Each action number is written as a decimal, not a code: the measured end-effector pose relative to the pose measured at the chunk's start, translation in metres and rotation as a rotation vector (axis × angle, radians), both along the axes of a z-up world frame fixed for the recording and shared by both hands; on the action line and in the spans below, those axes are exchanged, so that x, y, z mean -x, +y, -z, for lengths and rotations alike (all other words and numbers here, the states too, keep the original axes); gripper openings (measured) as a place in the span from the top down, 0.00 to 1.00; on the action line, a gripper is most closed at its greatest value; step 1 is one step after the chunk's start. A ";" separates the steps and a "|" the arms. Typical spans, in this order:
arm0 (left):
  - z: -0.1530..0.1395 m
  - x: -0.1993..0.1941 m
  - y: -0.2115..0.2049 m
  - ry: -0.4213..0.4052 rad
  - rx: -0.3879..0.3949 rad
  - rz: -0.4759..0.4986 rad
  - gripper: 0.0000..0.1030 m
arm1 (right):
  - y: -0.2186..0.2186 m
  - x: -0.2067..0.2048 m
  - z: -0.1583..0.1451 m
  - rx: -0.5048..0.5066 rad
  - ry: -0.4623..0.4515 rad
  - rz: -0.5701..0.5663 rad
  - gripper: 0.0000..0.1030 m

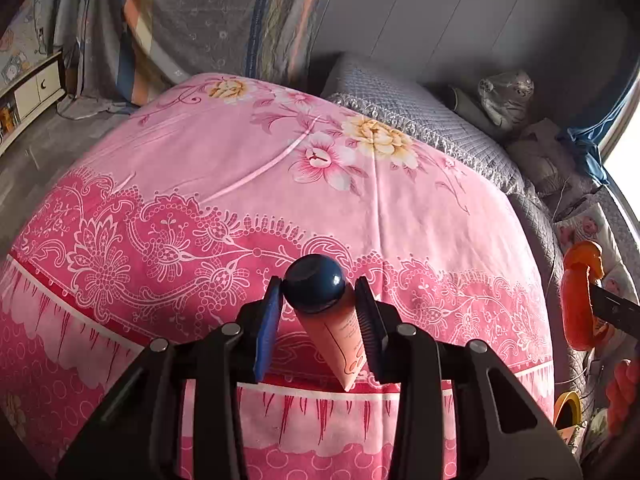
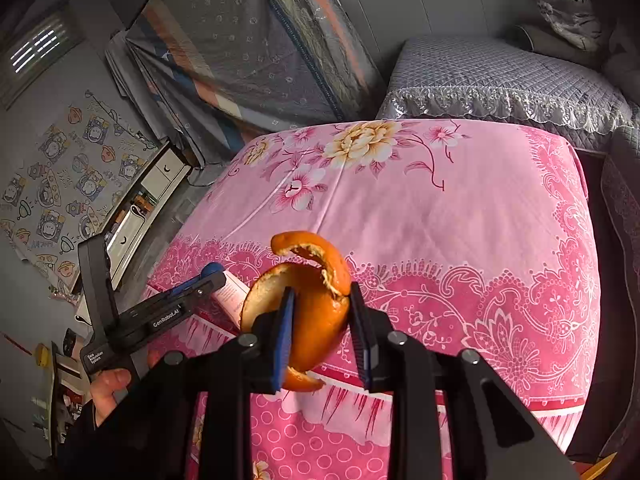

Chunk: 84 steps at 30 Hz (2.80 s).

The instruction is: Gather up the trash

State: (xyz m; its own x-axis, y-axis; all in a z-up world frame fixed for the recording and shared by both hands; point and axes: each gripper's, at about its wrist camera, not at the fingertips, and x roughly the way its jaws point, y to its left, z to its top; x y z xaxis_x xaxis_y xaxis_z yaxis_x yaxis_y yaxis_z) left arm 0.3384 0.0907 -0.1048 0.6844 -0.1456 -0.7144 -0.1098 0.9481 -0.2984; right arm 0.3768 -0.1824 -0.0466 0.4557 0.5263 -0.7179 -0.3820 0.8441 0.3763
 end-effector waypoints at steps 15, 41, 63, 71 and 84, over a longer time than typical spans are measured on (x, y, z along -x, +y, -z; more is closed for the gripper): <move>-0.100 0.113 -0.133 -0.345 -0.098 0.369 0.67 | -0.125 0.128 -0.036 -0.112 -0.100 0.136 0.76; -0.109 0.225 -0.404 -0.539 -0.204 0.937 0.67 | -0.379 0.333 0.037 -0.052 -0.196 0.832 0.76; -0.093 0.160 -0.351 -0.445 -0.049 0.756 0.08 | -0.393 0.320 0.046 0.060 -0.111 0.976 0.33; -0.122 0.178 -0.250 -0.597 -0.207 0.521 0.08 | -0.340 0.292 0.015 0.176 -0.187 0.976 0.08; -0.138 0.245 -0.084 -0.646 -0.265 0.084 0.08 | -0.167 0.273 -0.043 0.024 -0.377 0.591 0.08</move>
State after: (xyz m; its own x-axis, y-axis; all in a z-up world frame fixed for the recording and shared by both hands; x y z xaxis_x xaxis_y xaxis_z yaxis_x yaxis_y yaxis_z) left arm 0.0933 0.0062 0.0336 0.9778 -0.0942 -0.1872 0.0887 0.9954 -0.0373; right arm 0.1034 -0.3491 -0.0041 0.8808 0.0996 -0.4629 0.0429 0.9568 0.2875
